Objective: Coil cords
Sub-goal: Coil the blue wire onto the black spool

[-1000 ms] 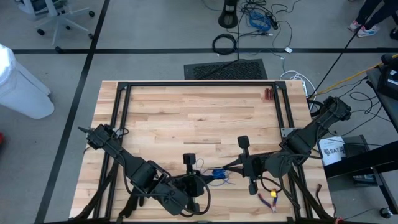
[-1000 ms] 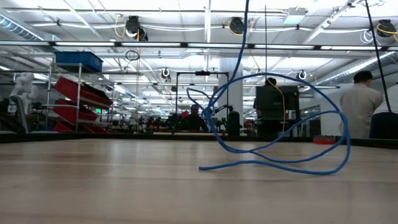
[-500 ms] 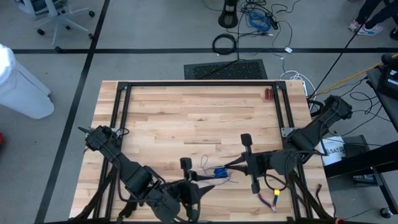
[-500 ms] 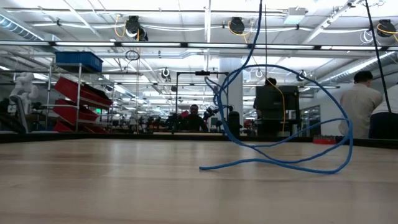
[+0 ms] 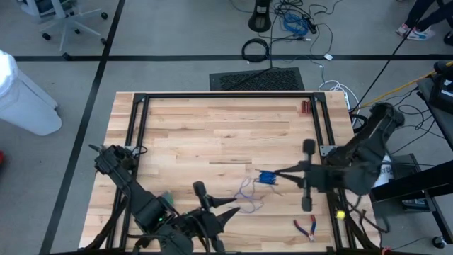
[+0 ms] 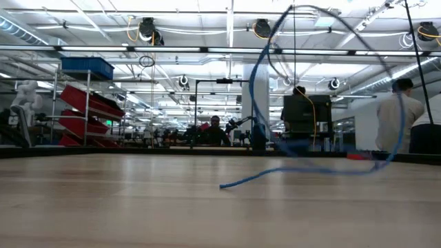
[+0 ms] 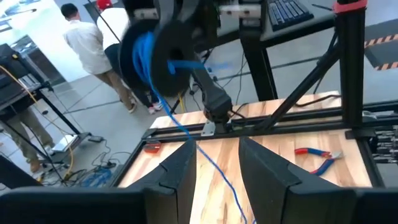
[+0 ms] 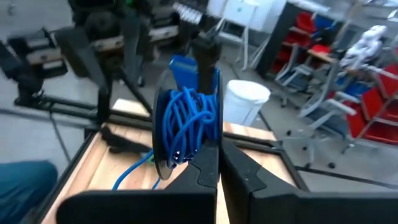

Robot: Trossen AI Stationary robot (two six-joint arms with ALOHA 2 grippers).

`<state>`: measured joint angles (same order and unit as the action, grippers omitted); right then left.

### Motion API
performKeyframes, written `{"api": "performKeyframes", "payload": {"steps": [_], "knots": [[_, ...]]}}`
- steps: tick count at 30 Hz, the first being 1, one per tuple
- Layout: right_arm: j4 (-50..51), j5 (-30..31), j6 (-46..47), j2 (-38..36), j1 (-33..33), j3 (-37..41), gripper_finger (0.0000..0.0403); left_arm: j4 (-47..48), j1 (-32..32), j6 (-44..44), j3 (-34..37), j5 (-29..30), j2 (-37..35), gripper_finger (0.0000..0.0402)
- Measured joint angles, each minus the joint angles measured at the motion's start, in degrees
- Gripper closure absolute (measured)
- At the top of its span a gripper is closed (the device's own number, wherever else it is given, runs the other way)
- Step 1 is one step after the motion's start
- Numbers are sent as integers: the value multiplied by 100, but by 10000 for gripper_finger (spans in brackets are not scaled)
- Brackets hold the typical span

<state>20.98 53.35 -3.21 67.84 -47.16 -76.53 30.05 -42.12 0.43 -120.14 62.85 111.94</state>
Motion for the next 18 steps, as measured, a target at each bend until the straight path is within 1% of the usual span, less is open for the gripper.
{"api": "performKeyframes", "payload": {"steps": [4, 6, 9, 11, 14, 16, 18], "knots": [[5, 756, -71, -50, -382, 0, 403, -16, 136, 16, -2, -21, 161, 274], [6, 1138, -159, -46, -537, 0, 403, -22, 259, -12, -2, -130, 244, 274], [-21, 1627, -271, -48, -706, 0, 403, -57, 441, -300, -2, -485, 389, 274], [-64, 1876, -385, -48, -788, 0, 403, -55, 565, -518, -2, -881, 527, 274], [-211, 2065, -595, -50, -880, 0, 403, -47, 752, -601, 4, -1493, 713, 274], [-339, 2066, -740, -48, -927, 0, 403, -66, 870, -615, 4, -1712, 808, 274], [-427, 2067, -863, -48, -972, 0, 403, -63, 972, -727, 2, -1787, 911, 274]]}}
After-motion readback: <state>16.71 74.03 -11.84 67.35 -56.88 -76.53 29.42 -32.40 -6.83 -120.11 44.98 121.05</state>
